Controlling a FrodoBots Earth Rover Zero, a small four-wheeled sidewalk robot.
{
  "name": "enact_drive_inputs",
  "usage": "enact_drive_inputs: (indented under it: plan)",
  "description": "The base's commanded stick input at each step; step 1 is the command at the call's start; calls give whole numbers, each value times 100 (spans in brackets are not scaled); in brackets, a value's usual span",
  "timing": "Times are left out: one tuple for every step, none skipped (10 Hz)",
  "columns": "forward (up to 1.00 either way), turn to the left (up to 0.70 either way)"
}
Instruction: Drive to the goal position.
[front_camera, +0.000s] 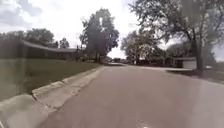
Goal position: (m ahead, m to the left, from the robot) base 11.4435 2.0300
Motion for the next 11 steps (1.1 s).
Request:
enact_drive_inputs:
  plan:
    - [100,2]
    - [100,2]
    - [100,3]
    - [100,2]
    - [100,2]
    - [100,3]
    - [100,3]
    - [100,3]
    - [100,2]
    - [100,2]
    - [100,2]
